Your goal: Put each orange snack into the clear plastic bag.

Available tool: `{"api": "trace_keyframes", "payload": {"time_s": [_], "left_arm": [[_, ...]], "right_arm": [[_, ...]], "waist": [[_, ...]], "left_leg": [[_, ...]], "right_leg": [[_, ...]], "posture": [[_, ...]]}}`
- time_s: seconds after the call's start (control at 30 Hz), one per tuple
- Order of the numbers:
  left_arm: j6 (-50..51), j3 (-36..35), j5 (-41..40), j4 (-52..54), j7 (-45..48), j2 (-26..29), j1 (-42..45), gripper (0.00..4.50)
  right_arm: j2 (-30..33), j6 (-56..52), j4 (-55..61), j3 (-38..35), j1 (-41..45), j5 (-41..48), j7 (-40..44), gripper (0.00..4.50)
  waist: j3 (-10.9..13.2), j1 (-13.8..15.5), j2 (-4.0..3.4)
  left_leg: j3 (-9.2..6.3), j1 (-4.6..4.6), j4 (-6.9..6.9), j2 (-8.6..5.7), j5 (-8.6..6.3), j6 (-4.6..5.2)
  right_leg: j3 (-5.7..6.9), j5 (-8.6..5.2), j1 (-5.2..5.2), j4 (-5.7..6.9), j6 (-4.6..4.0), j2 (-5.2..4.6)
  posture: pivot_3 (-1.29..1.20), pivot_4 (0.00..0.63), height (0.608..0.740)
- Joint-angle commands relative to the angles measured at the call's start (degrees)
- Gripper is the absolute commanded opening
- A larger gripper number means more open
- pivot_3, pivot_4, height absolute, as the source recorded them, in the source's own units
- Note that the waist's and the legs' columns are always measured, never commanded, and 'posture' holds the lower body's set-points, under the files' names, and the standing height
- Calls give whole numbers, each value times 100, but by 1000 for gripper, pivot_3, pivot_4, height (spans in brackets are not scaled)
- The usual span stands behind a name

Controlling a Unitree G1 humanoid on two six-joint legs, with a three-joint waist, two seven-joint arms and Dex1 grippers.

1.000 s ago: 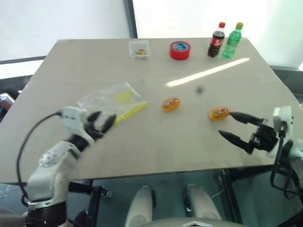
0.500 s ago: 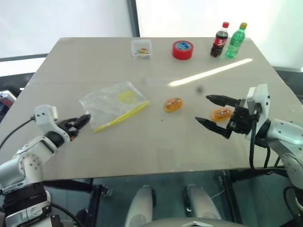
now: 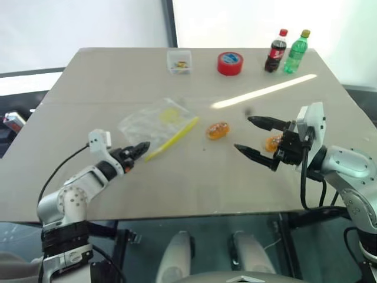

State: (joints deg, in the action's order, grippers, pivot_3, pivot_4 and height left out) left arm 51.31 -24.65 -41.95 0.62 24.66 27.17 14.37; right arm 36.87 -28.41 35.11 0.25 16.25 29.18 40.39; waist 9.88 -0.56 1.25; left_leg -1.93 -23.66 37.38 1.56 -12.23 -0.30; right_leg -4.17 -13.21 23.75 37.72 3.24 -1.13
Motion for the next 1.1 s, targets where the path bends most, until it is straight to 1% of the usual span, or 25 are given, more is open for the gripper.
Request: {"api": "trace_keyframes", "payload": {"time_s": [0.03, 0.13, 0.23, 0.27, 0.3, 0.33, 0.4, 0.47, 0.6, 0.7, 0.83, 0.93, 1.1], "left_arm": [[144, 265, 30, -85, 9, -135, -102, 3453], [72, 233, 83, -138, -37, -191, -117, 2617], [33, 204, 108, -184, -69, -217, -113, 1207], [26, 202, 113, -185, -67, -219, -115, 617], [14, 208, 122, -183, -63, -215, -120, 436], [18, 191, 115, -179, -91, -229, -121, 58], [36, 169, 87, -146, -117, -256, -133, 17], [90, 77, -149, 26, -13, -325, -157, 17], [1168, -568, -2216, 718, 214, -544, -170, 17], [1575, -761, -3127, 914, 34, -439, -271, 17], [1822, -845, -3990, 1000, -123, -137, -422, 17], [1837, -835, -4534, 985, -328, 95, -461, 17], [1716, -666, -5206, 1064, -628, 344, -665, 17]], "right_arm": [[-22, 87, 231, -37, 55, -53, -72, 3707], [-28, 105, 237, -9, 14, -108, -79, 3730], [-55, 113, 225, 53, 22, -154, -81, 3730], [-62, 112, 224, 65, 25, -159, -81, 3730], [-68, 115, 220, 73, 24, -167, -79, 3730], [-72, 134, 199, 94, 29, -189, -66, 3730], [-93, 171, 140, 143, 54, -239, -50, 3730], [-128, 212, 63, 208, 82, -323, -50, 3730], [50, 544, -642, 753, 231, -1650, -408, 3730], [-16, 966, -1157, 1158, 402, -2338, -518, 3730], [-15, 1937, -1966, 1845, 543, -3376, -525, 3730], [-241, 2716, -2743, 2340, 820, -4040, -638, 3730], [-1005, 3366, -3761, 2679, 1433, -4507, -818, 3730]], "waist": [[-1, 2, -2], [-1, -1, -2], [-1, -9, -2], [-1, -11, -2], [-1, -11, -1], [-1, -11, -1], [0, -13, -1], [0, -20, -1], [7, -26, 13], [11, -44, 18], [12, -127, 17], [13, -168, 21], [15, -197, 22]], "left_leg": [[0, 0, 0, 0, 0, 0], [1, -1, 0, 0, 0, 0], [0, -3, 0, 0, 0, 0], [0, -2, 0, 0, 0, 0], [0, -3, 0, 0, 0, 0], [-1, -3, 0, 0, 0, 0], [-1, -4, 0, 0, 0, 0], [-1, -3, -1, 1, 0, 0], [-2, -8, 0, 2, 0, 0], [-2, -9, 1, 2, 0, 0], [-2, -6, -13, 8, 0, -1], [-1, -7, -16, 8, 0, -1], [2, -6, -11, 7, 0, -1]], "right_leg": [[0, 0, 0, 0, 0, 0], [0, 0, 0, -1, 0, 0], [0, 0, 1, -3, 0, 0], [0, 0, 1, -3, 0, 0], [0, 0, 1, -3, 0, 0], [0, 0, 1, -3, 0, 0], [0, 0, 1, -6, 0, 0], [0, 0, 1, -6, 0, 0], [2, 0, 4, -8, 0, 0], [3, 0, 6, -7, 0, -2], [2, -1, 13, -6, 0, 9], [2, -1, 15, -6, -1, 9], [-5, 0, 16, -1, -1, 9]], "posture": [[0, 150, 740], [0, 150, 740], [0, 150, 740], [0, 150, 740], [0, 150, 740], [0, 150, 740], [0, 150, 740], [0, 150, 740], [0, 150, 740], [0, 150, 740], [0, 150, 740], [0, 150, 740], [0, 150, 740]]}}
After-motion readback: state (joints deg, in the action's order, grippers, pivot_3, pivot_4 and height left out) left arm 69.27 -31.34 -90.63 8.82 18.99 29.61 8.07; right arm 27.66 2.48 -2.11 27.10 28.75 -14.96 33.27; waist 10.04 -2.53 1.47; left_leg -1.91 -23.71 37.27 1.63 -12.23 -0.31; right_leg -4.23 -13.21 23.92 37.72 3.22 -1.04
